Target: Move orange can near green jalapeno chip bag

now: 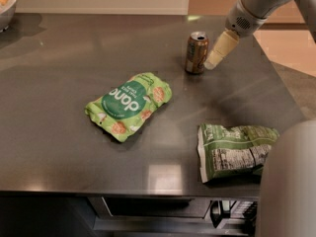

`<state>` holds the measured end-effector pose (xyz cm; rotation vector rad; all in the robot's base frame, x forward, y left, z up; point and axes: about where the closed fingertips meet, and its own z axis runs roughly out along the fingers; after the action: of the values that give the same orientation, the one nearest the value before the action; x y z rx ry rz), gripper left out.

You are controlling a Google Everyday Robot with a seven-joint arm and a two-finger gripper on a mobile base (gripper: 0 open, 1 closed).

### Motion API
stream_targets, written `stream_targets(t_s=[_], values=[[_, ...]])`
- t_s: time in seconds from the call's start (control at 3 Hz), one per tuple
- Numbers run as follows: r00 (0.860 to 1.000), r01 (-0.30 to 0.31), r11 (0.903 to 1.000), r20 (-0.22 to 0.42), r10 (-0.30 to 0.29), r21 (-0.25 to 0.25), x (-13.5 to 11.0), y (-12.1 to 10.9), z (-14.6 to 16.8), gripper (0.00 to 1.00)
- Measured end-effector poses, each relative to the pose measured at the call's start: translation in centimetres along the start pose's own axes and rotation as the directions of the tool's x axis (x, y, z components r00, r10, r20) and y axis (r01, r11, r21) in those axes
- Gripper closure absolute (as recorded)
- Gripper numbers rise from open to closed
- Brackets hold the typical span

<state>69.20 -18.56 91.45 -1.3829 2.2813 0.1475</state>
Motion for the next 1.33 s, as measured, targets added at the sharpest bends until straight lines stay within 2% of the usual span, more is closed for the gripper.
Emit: stream_targets(t_s=[0.67, 1.33], values=[[0.995, -0.06, 0.9979, 0.083, 0.058, 0.025, -2.4, -2.3, 2.1, 0.0], [0.984, -0.077, 0.997, 0.164, 0.074, 0.011, -4.1, -2.3, 3.3, 0.0]])
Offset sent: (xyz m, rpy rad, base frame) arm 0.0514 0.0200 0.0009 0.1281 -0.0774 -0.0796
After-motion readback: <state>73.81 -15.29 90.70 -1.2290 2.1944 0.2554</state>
